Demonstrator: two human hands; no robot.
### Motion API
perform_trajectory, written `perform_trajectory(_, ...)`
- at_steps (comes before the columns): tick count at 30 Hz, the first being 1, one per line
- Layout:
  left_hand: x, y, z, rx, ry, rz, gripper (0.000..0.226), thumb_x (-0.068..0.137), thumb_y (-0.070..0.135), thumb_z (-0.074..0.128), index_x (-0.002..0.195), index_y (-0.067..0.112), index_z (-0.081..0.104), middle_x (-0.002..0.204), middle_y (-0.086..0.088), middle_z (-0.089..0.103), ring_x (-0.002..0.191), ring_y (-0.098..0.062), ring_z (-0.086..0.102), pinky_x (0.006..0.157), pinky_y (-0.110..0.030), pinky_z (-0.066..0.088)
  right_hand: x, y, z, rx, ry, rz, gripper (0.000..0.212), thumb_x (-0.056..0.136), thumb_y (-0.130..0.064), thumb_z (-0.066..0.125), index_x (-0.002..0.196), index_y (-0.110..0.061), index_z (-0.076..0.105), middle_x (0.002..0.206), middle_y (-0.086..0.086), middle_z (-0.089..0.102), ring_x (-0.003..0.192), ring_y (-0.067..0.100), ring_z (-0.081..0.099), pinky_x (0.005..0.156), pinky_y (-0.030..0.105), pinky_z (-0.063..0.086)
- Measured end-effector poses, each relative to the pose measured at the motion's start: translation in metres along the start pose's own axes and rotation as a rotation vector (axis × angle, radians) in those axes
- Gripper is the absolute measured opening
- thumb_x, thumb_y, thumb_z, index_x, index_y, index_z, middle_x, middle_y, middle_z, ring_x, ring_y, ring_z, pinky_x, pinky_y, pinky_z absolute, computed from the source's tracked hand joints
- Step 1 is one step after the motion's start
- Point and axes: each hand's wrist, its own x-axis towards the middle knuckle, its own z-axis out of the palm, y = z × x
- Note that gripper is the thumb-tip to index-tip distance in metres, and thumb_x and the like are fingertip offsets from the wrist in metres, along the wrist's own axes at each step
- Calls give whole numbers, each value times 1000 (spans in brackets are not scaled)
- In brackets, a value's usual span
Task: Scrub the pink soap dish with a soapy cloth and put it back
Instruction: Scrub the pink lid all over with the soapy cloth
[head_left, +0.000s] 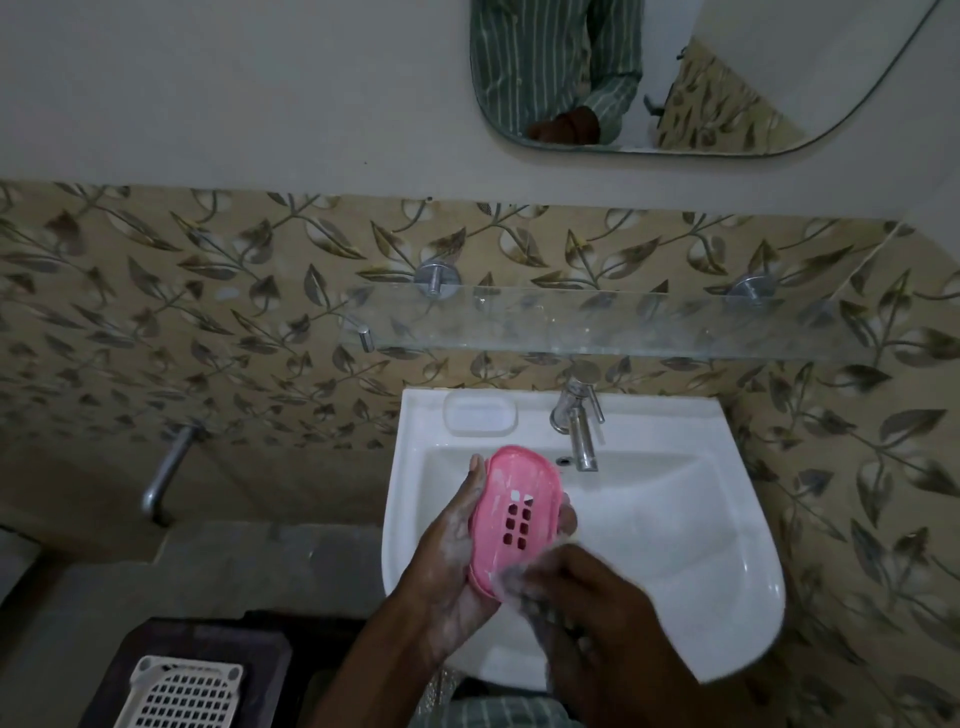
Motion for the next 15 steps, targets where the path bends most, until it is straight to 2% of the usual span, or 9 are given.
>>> perform_trajectory(2,3,0,-1,32,-36,9,51,101,48,53,144,21,57,142,-34,48,117,-41,57,94,-48,54,-5,-5,-1,-69,-50,-31,21,92,-16,57,108,-19,71,105,-1,62,92,5,66,81,16,55)
perform_trajectory(4,7,-8,-5,67,-64,-12,44,102,48,47,139,28,62,148,-34,44,119,-40,52,101,-54,49,4,2,-9,-196,-26,-17,21,90,-16,57,104,-15,72,101,-1,62,81,6,64,73,13,54)
perform_trajectory(6,9,-15,-8,146,-43,25,42,102,47,45,133,28,67,147,-28,51,121,-39,53,111,-60,39,21,14,-17,-258,51,101,16,86,-9,62,99,-14,69,95,-1,60,70,9,61,65,22,57)
perform_trajectory(8,8,-16,-6,218,-52,112,41,102,45,45,131,29,69,140,-24,61,117,-37,60,104,-56,47,32,19,-19,-307,109,194,12,86,-8,64,96,-15,64,91,-1,58,67,12,60,58,32,57)
perform_trajectory(11,6,-8,-2,149,-132,166,42,100,45,46,135,32,65,136,-24,62,106,-34,65,87,-47,59,21,3,-4,-336,51,188,10,87,-13,60,97,-16,58,96,2,58,65,18,62,53,37,57)
perform_trajectory(13,5,-5,-3,93,-178,154,44,101,45,45,141,33,58,139,-30,57,113,-39,63,77,-44,63,6,-13,5,-312,-31,152,13,88,-19,55,101,-18,58,103,4,60,64,20,65,49,38,58)
perform_trajectory(15,5,-9,-7,70,-218,134,47,103,48,43,145,32,54,142,-31,55,122,-42,60,81,-46,62,1,-19,4,-283,-73,163,19,90,-25,50,103,-19,61,103,2,63,65,17,66,50,35,59)
